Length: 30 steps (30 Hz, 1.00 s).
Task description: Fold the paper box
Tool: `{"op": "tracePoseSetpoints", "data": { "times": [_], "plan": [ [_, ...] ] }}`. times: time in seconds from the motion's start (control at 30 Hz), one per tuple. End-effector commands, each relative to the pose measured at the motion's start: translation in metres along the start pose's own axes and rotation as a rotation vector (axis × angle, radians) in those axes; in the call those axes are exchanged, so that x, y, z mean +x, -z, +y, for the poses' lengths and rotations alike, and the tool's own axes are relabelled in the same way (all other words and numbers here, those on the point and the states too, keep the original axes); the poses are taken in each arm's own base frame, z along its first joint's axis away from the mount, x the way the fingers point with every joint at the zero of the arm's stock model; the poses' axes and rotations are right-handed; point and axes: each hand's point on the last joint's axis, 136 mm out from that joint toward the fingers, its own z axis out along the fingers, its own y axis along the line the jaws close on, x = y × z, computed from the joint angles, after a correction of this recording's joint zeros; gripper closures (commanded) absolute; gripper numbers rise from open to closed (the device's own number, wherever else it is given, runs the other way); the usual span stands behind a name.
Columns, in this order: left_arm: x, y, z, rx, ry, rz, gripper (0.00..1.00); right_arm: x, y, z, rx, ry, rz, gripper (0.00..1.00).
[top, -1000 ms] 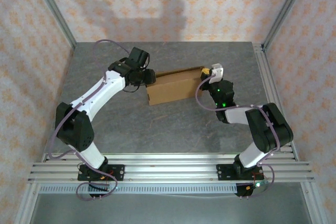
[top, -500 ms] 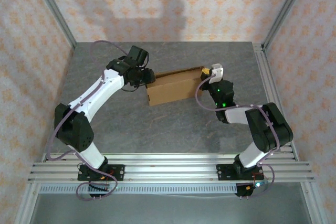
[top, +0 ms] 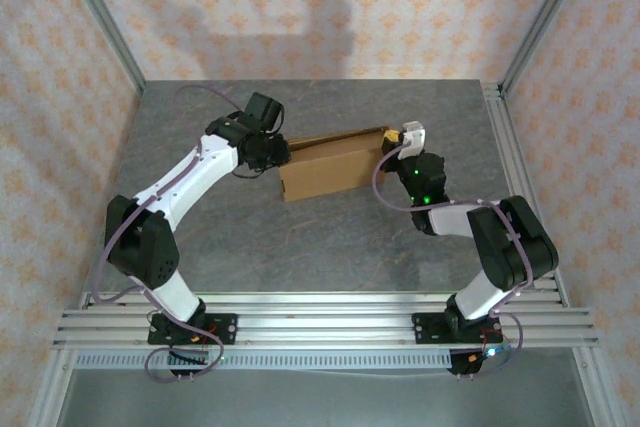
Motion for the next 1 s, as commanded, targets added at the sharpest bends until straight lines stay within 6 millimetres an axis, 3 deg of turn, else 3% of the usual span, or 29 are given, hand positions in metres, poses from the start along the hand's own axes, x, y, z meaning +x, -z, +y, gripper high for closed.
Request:
{"op": "tracePoseSetpoints", "data": {
  "times": [0.0, 0.8, 0.97],
  "plan": [
    [0.022, -0.023, 0.03, -0.121, 0.006, 0.074, 0.78, 0.022, 0.006, 0.01, -0.051, -0.02, 0.09, 0.89],
    [0.02, -0.017, 0.029, -0.111, -0.014, 0.062, 0.75, -0.05, 0.022, 0.01, -0.081, -0.071, -0.017, 0.26],
    [0.019, -0.017, 0.028, -0.109, -0.017, 0.062, 0.75, -0.068, 0.027, 0.011, -0.092, -0.056, 0.007, 0.21]
  ]
}}
